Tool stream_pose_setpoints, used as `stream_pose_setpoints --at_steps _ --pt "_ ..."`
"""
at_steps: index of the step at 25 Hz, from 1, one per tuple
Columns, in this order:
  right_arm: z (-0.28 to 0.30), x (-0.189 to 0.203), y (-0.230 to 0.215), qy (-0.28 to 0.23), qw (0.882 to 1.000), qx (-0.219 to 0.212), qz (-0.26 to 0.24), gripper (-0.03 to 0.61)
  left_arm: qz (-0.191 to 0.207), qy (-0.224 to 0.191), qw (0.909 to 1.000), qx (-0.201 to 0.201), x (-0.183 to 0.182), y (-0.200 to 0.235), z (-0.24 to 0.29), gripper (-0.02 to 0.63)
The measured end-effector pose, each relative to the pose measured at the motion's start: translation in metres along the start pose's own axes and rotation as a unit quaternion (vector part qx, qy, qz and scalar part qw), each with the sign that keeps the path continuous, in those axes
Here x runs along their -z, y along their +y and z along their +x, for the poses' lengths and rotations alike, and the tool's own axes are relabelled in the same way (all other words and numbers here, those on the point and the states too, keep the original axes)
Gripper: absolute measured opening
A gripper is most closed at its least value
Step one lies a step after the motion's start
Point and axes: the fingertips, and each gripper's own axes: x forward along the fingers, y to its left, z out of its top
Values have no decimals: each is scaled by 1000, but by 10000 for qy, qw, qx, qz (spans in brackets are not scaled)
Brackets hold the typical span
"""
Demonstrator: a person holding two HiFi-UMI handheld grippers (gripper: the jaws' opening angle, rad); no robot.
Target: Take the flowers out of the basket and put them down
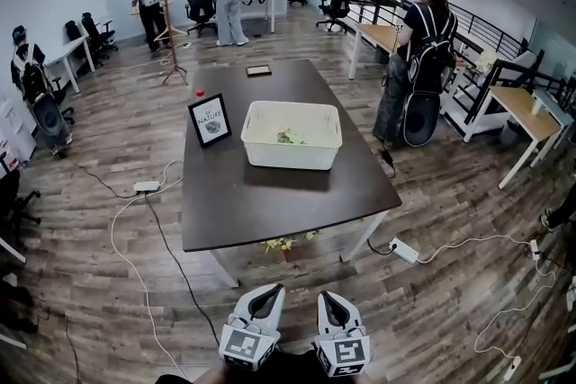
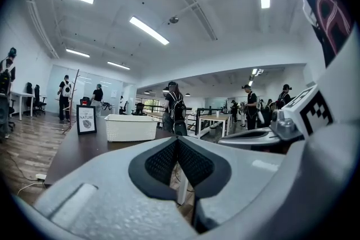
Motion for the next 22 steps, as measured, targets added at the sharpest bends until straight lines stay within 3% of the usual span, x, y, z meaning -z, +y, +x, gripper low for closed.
stream_pose_setpoints --at_steps 4,10,15,22 --pt "6 12 21 207 9988 -343 284 5 9 64 10000 32 6 13 -1 9" --pt "3 25 23 411 9984 -270 275 5 -115 46 9999 -71 11 26 -4 9" --pt "7 27 22 471 9959 -511 578 5 -149 86 9996 -220 13 33 -7 9" --pt "39 18 13 450 9954 -717 458 5 -245 65 9979 -596 8 58 5 9"
